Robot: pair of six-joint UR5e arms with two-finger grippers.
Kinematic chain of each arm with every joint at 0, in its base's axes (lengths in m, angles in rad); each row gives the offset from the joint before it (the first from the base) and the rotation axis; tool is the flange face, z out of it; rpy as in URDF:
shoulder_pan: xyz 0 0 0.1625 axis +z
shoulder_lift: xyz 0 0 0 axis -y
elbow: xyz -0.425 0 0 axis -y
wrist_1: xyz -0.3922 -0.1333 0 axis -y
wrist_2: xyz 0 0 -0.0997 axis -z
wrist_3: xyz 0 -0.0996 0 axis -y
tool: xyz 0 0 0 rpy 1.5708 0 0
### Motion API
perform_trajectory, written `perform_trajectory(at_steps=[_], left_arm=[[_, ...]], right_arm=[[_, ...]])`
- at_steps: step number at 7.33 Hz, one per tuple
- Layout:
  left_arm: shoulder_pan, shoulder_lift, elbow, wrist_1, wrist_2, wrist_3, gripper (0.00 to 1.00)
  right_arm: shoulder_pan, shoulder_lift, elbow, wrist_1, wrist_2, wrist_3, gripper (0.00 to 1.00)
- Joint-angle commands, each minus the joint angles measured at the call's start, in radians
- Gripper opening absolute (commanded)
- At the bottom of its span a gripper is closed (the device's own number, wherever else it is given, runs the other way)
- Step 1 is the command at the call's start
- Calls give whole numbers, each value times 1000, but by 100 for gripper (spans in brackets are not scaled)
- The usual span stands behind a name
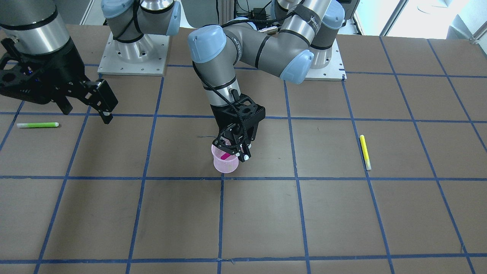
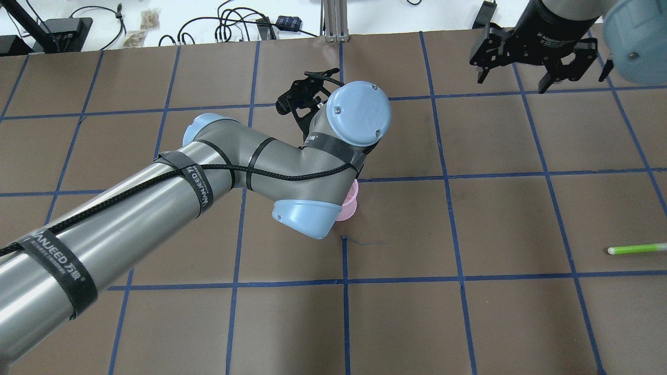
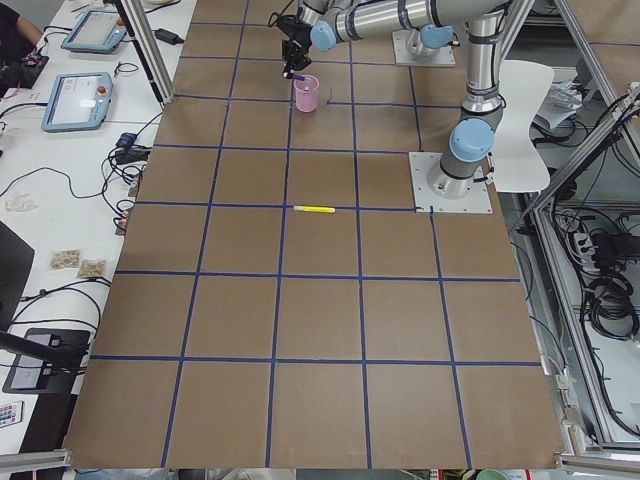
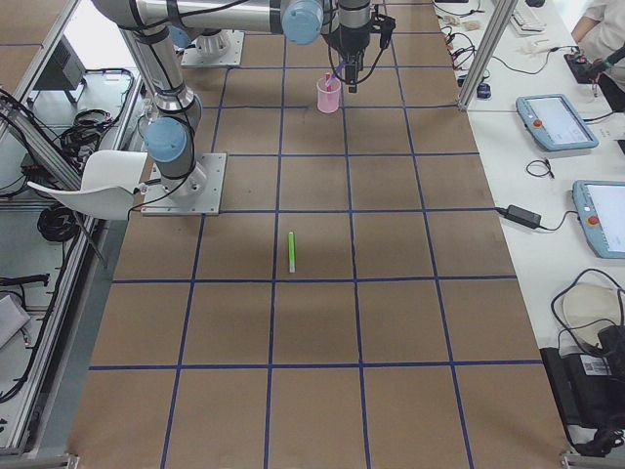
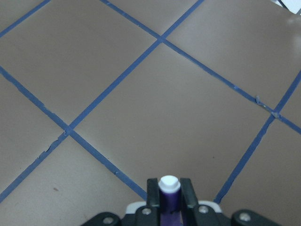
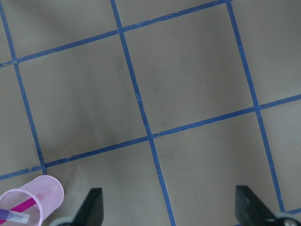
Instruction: Insert purple and pink pens into pink cup
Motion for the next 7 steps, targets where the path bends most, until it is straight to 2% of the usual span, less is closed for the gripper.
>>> perform_trajectory(at_steps=[1,2,3,4,5,7], left_arm=[[-16,-30,0,2,2,-1,0],[-18,-36,0,2,2,-1,0],[-19,-36,0,2,0,-8,59],[-19,-36,1,2,-2,-7,94],[-21,-30,1,2,-3,10,100],[-16,-2,16,-7,-12,56,100]], right_arm=[[8,-11,14,97,15,-51,100],[8,-17,35,110,18,-125,100],[8,-19,51,110,18,-173,100],[8,-20,46,93,17,-263,100],[8,-23,51,91,15,-413,100],[8,-25,60,98,17,-435,100]])
